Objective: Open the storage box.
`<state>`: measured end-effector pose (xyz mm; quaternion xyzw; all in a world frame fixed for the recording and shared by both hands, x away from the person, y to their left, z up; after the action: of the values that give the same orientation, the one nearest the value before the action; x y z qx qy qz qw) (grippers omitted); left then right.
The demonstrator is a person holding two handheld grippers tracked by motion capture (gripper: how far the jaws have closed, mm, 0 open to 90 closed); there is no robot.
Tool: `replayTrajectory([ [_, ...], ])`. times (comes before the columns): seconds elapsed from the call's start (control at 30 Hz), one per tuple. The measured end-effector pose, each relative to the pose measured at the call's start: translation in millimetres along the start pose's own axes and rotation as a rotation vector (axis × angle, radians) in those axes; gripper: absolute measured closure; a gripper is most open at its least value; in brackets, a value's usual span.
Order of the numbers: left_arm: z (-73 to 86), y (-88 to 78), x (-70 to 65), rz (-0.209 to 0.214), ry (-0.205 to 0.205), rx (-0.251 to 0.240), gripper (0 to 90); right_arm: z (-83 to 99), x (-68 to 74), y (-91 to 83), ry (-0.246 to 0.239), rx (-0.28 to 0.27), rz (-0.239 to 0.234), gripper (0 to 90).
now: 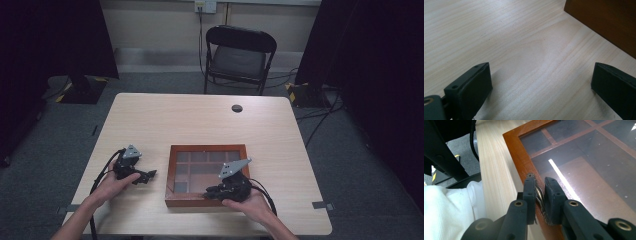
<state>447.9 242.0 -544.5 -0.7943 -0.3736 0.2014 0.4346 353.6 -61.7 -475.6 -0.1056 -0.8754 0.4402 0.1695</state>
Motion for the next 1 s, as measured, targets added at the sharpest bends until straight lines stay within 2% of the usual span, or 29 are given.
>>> replayTrajectory([
  [0.07, -0.1, 0.2, 0.0, -0.001, -0.001, -0.003, 2.4, -0.4, -0.2, 0.0, -0.003, 0.003, 0.003, 80.3],
  [0.23, -0.1, 0.2, 0.0, -0.001, -0.001, -0.003, 2.4, -1.6, -1.5, 0.1, 0.01, 0.01, -0.024, 80.8],
  [0.5, -0.1, 0.2, 0.0, -0.001, -0.001, -0.003, 2.4, -3.3, -1.4, -0.2, 0.009, 0.029, -0.029, 81.1],
  [1.0, -0.2, 0.2, 0.0, -0.001, -0.001, -0.003, 2.4, -15.3, 1.2, -18.9, 0.006, -0.024, -0.05, 81.7],
])
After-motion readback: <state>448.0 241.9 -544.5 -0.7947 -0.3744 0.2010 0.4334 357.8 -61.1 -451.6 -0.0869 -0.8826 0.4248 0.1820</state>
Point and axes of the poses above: each handheld gripper's, and its own axes: y roughly forward along the jaws, z roughly out of its underside, x roughly to its left, the point moved 6 cm from there along y, roughly forward along the jaws, and after that the axes turned 13 degrees about x, right-handed, at the moved point
